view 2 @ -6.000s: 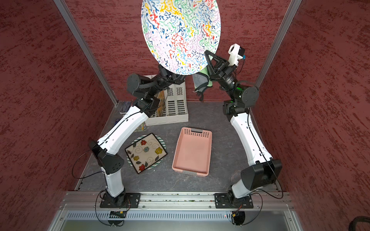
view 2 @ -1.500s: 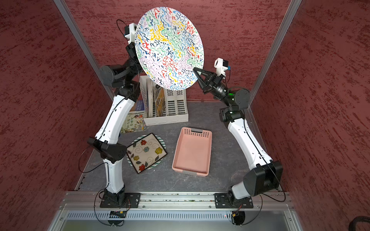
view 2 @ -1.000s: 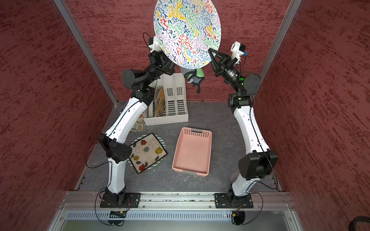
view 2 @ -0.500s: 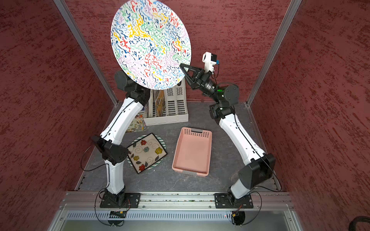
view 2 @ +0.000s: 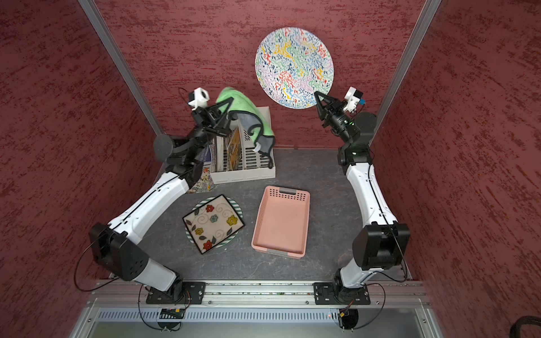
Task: Wipe the wet plate dry
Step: Wipe the plate with towel.
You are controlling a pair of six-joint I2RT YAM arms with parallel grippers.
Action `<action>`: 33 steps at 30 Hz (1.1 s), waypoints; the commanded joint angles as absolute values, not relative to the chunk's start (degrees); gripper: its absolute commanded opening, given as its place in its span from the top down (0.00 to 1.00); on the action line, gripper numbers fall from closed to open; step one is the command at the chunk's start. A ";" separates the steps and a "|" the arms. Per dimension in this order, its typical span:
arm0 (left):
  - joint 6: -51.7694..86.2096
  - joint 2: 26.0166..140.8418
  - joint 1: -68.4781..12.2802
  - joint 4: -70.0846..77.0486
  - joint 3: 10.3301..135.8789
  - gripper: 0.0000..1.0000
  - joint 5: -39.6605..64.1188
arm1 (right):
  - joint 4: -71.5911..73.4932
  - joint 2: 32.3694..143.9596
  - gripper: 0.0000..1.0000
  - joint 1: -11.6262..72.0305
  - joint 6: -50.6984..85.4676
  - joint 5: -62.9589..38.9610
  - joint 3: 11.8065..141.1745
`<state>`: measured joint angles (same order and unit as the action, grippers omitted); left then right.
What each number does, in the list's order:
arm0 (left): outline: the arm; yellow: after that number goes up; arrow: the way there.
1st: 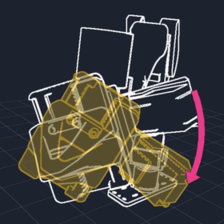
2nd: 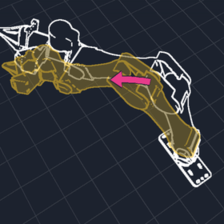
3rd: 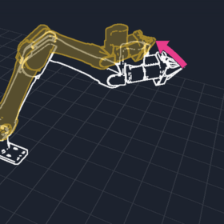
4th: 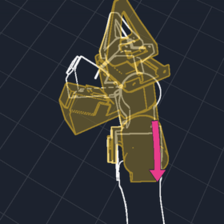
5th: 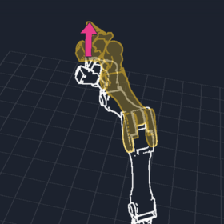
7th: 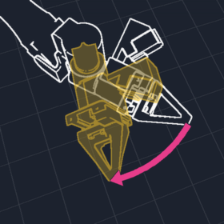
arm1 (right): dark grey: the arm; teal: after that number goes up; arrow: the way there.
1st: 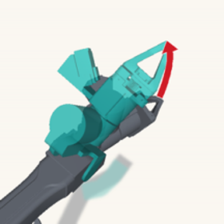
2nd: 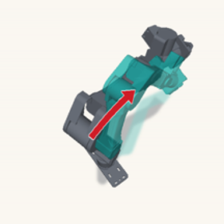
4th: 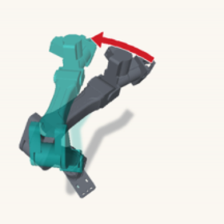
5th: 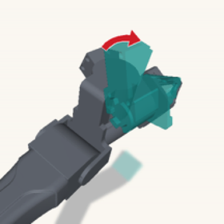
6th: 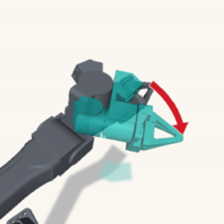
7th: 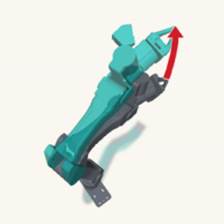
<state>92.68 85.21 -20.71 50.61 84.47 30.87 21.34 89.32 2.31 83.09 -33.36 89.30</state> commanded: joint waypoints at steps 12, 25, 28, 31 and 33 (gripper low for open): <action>43.04 83.69 -30.85 -14.61 91.01 1.00 8.37 | 0.54 75.44 1.00 19.98 56.87 -31.90 86.61; 36.98 89.10 -30.05 -18.52 96.58 1.00 20.92 | -8.95 70.88 1.00 34.42 40.33 -30.16 84.46; 35.03 92.51 -32.89 -20.99 99.50 1.00 25.77 | -9.59 75.04 1.00 30.25 43.36 -28.12 93.39; 33.91 86.68 -33.51 -17.53 92.42 1.00 18.26 | -9.86 76.58 1.00 23.93 46.75 -26.19 97.61; 36.86 81.35 -30.39 -16.35 86.50 1.00 14.27 | -6.36 75.15 1.00 20.86 48.81 -28.12 95.80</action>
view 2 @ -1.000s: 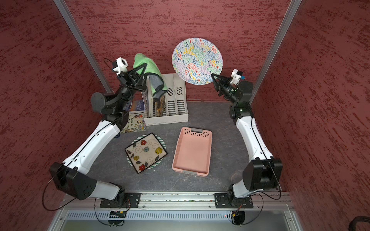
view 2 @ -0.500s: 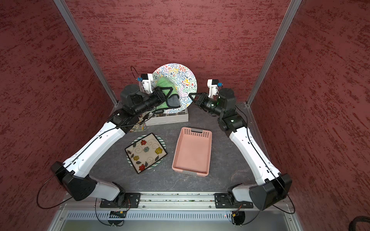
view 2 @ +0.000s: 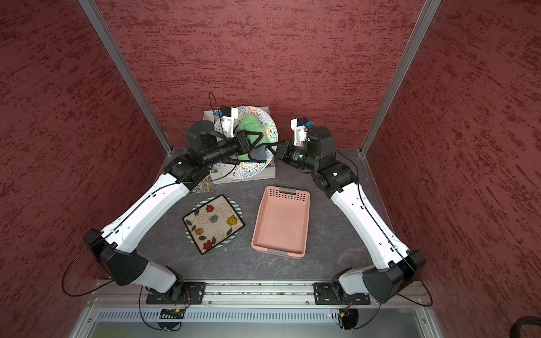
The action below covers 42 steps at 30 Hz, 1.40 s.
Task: Wipe the wet plate dry
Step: Wipe the plate with towel, then place the plate on the plate.
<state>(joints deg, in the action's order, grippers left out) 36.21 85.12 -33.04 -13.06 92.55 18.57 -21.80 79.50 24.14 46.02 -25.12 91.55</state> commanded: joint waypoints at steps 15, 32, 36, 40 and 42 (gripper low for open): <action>24.35 67.70 -15.96 -42.36 95.39 1.00 3.34 | -22.53 84.68 1.00 37.44 27.02 -34.99 82.92; 26.64 66.06 -13.27 -41.27 93.96 1.00 9.00 | -20.21 116.20 1.00 45.95 27.77 -36.53 96.05; 27.40 65.79 -13.18 -40.55 92.88 1.00 9.38 | -27.21 120.56 1.00 45.92 26.39 -31.83 98.30; 27.81 65.75 -13.11 -40.43 92.43 1.00 9.58 | -31.84 121.11 0.98 45.97 25.46 -23.76 97.52; 28.22 65.75 -13.12 -40.22 92.10 1.00 9.67 | -34.96 121.60 0.94 45.97 25.12 -19.23 97.68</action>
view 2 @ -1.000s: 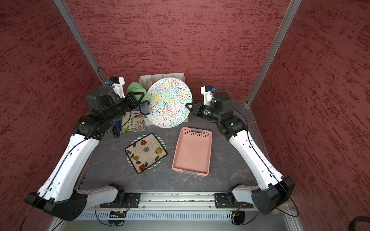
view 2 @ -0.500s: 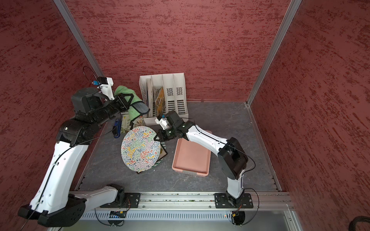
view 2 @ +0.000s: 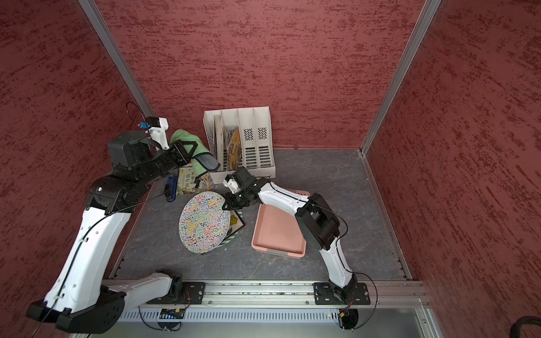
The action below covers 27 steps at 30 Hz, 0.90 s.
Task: Wipe the wet plate dry
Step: Place the plate on the plate, then place the towel at the center of the board.
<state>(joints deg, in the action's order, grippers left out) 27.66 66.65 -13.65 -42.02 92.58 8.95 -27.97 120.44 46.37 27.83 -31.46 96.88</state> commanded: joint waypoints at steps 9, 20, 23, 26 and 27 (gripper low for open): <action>29.50 66.21 -13.12 -38.96 90.93 1.00 10.54 | -41.00 124.62 0.66 45.94 22.34 -17.27 103.45; 28.27 68.16 -15.06 -36.65 87.33 1.00 12.75 | -31.06 104.25 0.52 40.02 26.47 -9.29 95.03; 28.23 69.90 -18.21 -34.70 85.43 1.00 11.18 | -22.64 90.87 0.39 34.28 29.16 0.01 80.10; 28.29 72.85 -22.69 -32.02 83.42 1.00 8.62 | -18.00 78.38 0.27 28.83 29.00 8.22 67.75; 28.64 74.31 -23.70 -31.38 82.87 1.00 8.05 | -18.76 75.25 0.24 26.91 28.59 8.97 65.82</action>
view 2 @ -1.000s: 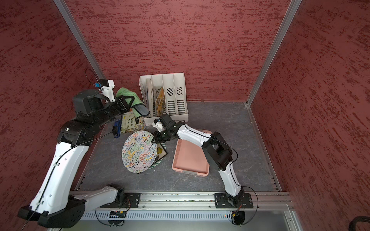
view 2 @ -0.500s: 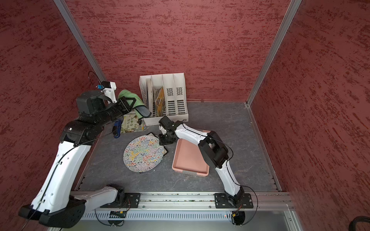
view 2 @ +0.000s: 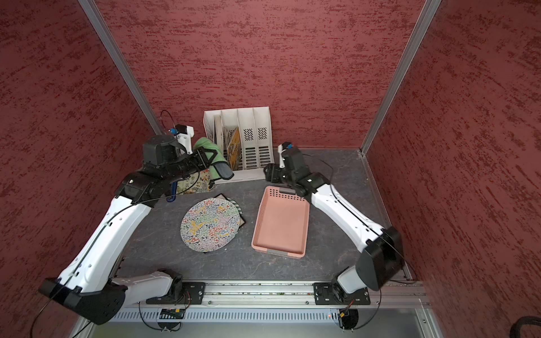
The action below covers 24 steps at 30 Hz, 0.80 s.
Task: Wipe the wet plate dry
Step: Place the towel at the center of the board.
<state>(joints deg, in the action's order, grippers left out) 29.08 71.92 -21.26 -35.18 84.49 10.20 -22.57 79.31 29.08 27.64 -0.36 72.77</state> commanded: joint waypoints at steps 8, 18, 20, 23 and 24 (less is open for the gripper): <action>32.88 90.71 -26.92 -30.77 82.23 1.00 0.80 | -31.28 66.39 0.08 20.41 28.52 7.72 62.04; 29.00 92.18 -25.35 -21.65 75.91 0.09 5.78 | -36.02 59.89 0.05 19.47 28.01 11.16 60.62; 26.56 89.23 -25.52 -20.83 74.84 0.02 5.29 | -35.81 57.88 0.05 18.76 28.73 14.99 59.36; 20.83 81.12 -25.59 -16.59 69.81 0.00 2.34 | -33.15 52.82 0.03 18.15 29.37 22.43 54.84; 19.19 78.45 -25.45 -15.11 67.80 0.00 0.79 | -32.63 51.54 0.03 18.05 29.39 25.07 53.39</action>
<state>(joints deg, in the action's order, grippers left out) 25.82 85.45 -25.45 -21.39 70.43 3.07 -33.74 54.00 18.74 28.75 15.44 56.12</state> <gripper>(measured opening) 0.997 0.968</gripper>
